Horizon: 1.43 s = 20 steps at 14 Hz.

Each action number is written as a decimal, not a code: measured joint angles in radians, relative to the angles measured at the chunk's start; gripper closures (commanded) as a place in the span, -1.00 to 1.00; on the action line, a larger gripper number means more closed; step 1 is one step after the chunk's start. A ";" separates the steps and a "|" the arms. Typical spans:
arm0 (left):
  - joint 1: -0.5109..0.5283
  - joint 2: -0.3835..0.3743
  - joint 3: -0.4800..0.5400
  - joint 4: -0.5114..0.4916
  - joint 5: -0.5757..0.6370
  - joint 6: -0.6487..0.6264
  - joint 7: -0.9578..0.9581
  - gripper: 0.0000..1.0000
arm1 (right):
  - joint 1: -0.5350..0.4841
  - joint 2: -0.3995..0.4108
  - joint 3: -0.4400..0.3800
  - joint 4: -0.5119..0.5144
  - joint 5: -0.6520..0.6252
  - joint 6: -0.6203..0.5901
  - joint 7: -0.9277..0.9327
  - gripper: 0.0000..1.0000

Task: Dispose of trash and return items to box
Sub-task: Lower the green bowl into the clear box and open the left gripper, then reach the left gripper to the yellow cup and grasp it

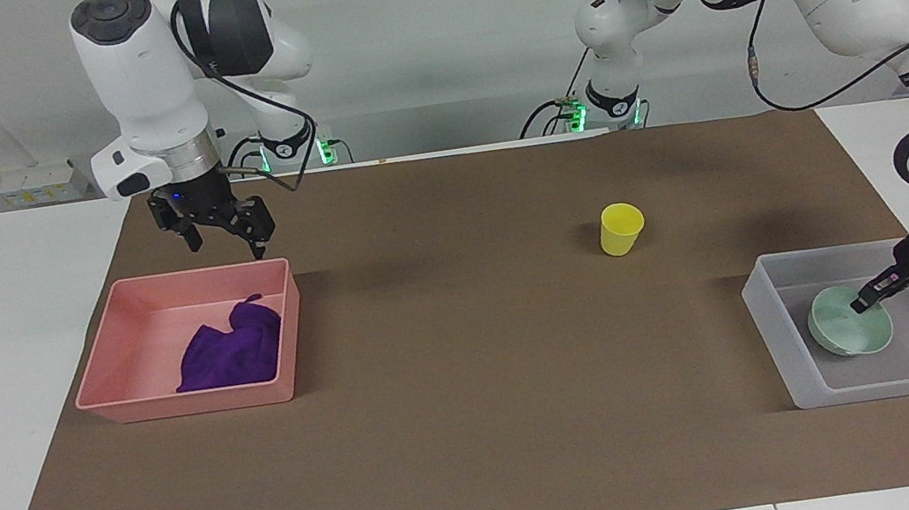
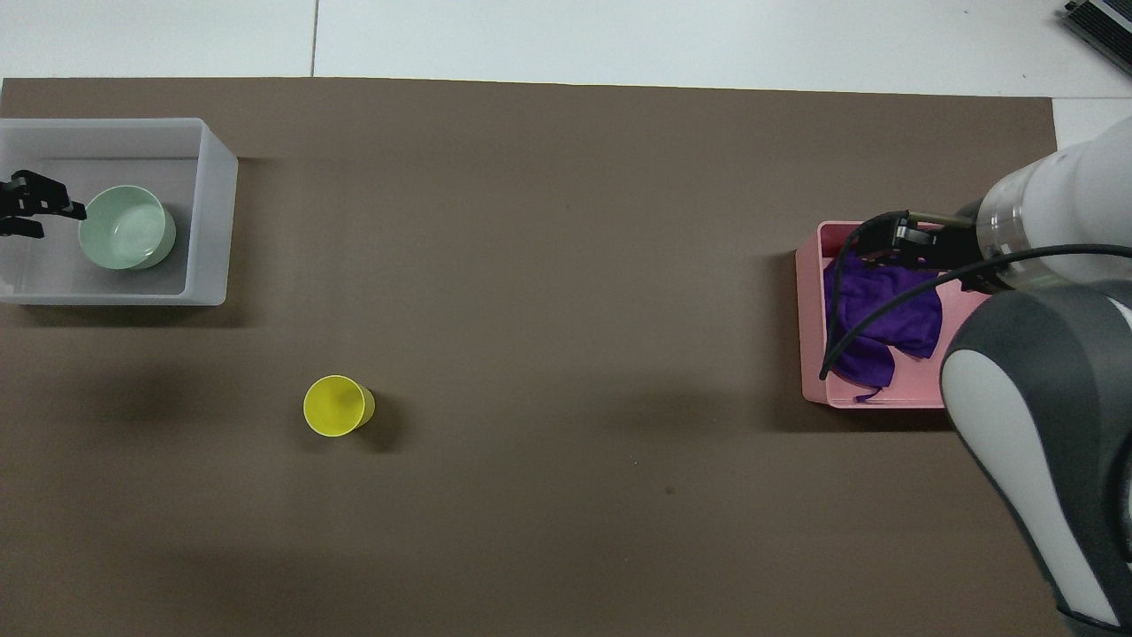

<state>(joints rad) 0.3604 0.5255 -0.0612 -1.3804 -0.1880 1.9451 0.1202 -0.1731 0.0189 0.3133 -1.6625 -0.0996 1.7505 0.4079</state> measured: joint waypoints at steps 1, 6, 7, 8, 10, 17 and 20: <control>-0.003 -0.038 -0.008 0.000 0.000 -0.039 0.000 -1.00 | -0.001 0.000 0.000 0.006 0.000 0.000 -0.007 -1.00; -0.206 -0.190 -0.027 -0.089 0.001 -0.291 -0.211 -1.00 | 0.005 -0.007 -0.007 0.017 0.000 -0.004 -0.053 -1.00; -0.275 -0.233 -0.029 -0.159 0.003 -0.294 -0.256 -1.00 | 0.017 -0.015 -0.017 0.017 0.000 -0.014 -0.056 -1.00; -0.337 -0.283 -0.030 -0.248 0.006 -0.280 -0.283 -1.00 | 0.038 -0.023 -0.037 0.018 0.000 -0.028 -0.061 -1.00; -0.442 -0.397 -0.033 -0.472 0.007 -0.171 -0.299 -1.00 | 0.108 -0.038 -0.105 0.023 0.001 -0.066 -0.063 -1.00; -0.500 -0.559 -0.008 -0.802 0.009 -0.020 -0.259 -1.00 | 0.151 -0.078 -0.183 0.033 0.027 -0.170 -0.130 -1.00; -0.495 -0.548 -0.004 -0.815 0.009 -0.001 -0.255 -0.71 | 0.171 -0.080 -0.224 0.033 0.052 -0.183 -0.151 -1.00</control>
<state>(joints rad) -0.1343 -0.0230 -0.0655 -2.1955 -0.1792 1.9440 -0.1343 -0.0023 -0.0609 0.0893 -1.6291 -0.0474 1.5672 0.2572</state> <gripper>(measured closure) 0.000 0.000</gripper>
